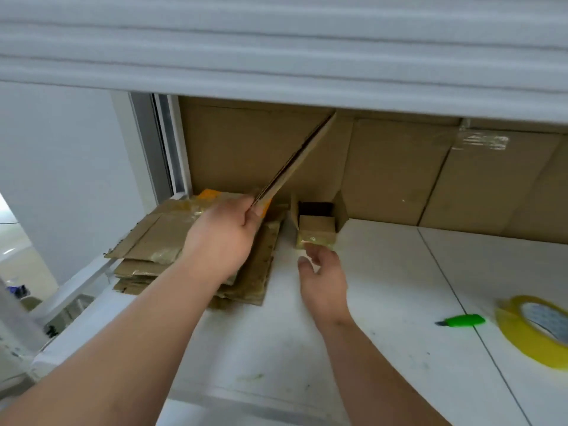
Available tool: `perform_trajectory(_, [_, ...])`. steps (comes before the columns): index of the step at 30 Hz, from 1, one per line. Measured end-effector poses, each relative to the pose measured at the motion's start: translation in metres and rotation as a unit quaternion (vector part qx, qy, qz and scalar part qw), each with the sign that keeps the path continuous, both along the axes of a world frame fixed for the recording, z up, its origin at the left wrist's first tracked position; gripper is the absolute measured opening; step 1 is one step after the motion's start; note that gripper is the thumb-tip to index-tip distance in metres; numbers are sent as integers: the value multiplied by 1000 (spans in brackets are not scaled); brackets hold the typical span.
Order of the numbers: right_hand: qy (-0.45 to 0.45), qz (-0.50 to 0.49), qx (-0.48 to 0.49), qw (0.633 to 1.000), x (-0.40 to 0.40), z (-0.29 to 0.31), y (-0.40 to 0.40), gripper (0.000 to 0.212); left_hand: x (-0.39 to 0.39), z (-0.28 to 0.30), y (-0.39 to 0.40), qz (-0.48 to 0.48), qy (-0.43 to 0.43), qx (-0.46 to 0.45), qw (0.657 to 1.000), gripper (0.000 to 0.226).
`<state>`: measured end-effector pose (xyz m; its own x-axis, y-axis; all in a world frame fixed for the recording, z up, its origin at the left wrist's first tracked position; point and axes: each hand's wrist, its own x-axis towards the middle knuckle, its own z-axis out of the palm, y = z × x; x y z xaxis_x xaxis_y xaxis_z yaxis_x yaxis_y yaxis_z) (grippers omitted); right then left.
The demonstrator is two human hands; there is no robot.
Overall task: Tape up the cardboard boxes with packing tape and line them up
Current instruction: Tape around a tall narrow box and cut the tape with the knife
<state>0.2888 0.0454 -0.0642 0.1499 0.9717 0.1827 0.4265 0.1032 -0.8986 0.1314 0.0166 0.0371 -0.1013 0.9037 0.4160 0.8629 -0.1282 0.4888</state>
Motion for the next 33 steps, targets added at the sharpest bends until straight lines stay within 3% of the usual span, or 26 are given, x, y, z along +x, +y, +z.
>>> perform_trajectory(4, [141,-82,20,986,59,10,-26,57,37,0,-23,-88,-14,-58,994,37])
perform_trajectory(7, [173,-107,39,978,115,17,-52,80,71,-1,-43,-155,-15,-143,977,37])
perform_trajectory(12, [203,-116,46,971,193,20,-102,82,131,-2,-76,-240,20,-274,931,23])
perform_trajectory(16, [230,-141,7,963,233,11,-134,75,163,-4,-98,-228,78,-265,934,25])
perform_trajectory(21, [159,-163,-2,974,259,1,-160,23,191,-14,-112,-93,169,-150,970,25])
perform_trajectory(24, [136,-153,8,979,261,-5,-171,28,197,-37,-113,-22,193,-70,978,35])
perform_trajectory(28, [154,-130,6,979,266,-14,-175,24,182,-68,-108,12,74,-97,992,64])
perform_trajectory(30, [173,-132,3,976,268,-17,-175,18,175,-75,-106,26,-60,-124,990,72])
perform_trajectory(33, [184,-137,19,973,263,-20,-173,7,170,-77,-104,11,-282,-136,950,70])
